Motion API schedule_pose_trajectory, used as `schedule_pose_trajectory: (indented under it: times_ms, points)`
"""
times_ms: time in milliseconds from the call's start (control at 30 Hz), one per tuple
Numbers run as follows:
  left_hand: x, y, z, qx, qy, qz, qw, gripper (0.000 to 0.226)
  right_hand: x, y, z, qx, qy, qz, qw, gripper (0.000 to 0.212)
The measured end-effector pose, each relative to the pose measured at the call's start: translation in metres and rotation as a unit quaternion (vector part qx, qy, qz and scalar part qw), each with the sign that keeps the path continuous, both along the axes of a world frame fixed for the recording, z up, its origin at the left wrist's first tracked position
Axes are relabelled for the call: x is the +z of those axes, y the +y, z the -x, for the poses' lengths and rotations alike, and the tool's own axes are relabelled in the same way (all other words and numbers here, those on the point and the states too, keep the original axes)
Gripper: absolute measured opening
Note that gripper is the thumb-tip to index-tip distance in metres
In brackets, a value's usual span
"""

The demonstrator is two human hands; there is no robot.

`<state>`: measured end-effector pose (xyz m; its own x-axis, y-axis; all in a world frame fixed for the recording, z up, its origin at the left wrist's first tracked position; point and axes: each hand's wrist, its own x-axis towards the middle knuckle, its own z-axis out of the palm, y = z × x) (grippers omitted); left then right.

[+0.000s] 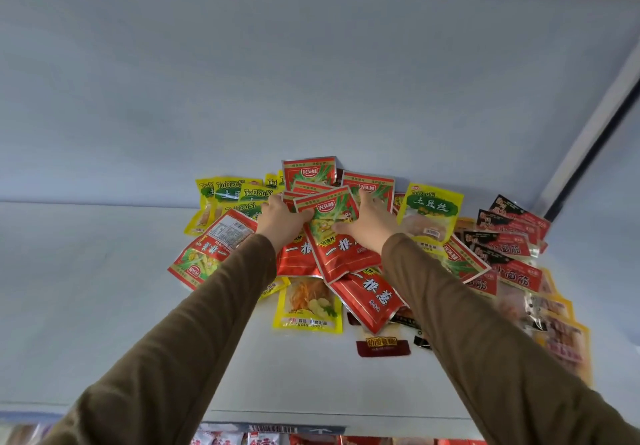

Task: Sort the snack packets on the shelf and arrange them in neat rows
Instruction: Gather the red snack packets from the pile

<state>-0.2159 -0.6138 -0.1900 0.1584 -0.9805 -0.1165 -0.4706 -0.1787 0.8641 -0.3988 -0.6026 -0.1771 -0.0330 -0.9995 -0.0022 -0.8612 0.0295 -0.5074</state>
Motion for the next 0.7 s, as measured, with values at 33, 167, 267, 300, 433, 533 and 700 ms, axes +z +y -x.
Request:
schedule_pose_trajectory:
  times_ms: [33,167,267,300,433,533,700]
  points:
    - [-0.001,0.0,0.0,-0.001,0.041,-0.005,0.999,0.061,-0.001,0.0,-0.001,-0.002,-0.005,0.004,1.0,0.106]
    - [-0.006,0.001,-0.002,0.026,0.144,0.0,0.989,0.05,-0.004,0.002,-0.009,0.002,-0.027,0.029,0.999,0.101]
    - [-0.007,0.005,0.001,0.041,0.196,0.017,0.98,0.049,-0.007,0.006,-0.015,0.011,-0.065,0.048,0.997,0.099]
    - [-0.007,0.006,0.002,0.034,0.211,0.016,0.977,0.045,-0.01,0.008,-0.017,0.017,-0.087,0.057,0.994,0.097]
    - [-0.003,0.015,0.001,-0.009,0.266,0.032,0.963,0.026,-0.018,0.015,-0.024,0.022,-0.202,0.104,0.974,0.099]
    - [0.006,0.024,-0.006,-0.025,0.355,0.064,0.933,0.026,-0.018,0.02,-0.026,0.007,-0.271,0.136,0.953,0.104]
    - [0.029,0.037,-0.017,-0.035,0.478,0.093,0.872,0.029,0.0,0.027,-0.026,0.088,-0.511,-0.031,0.854,0.05]
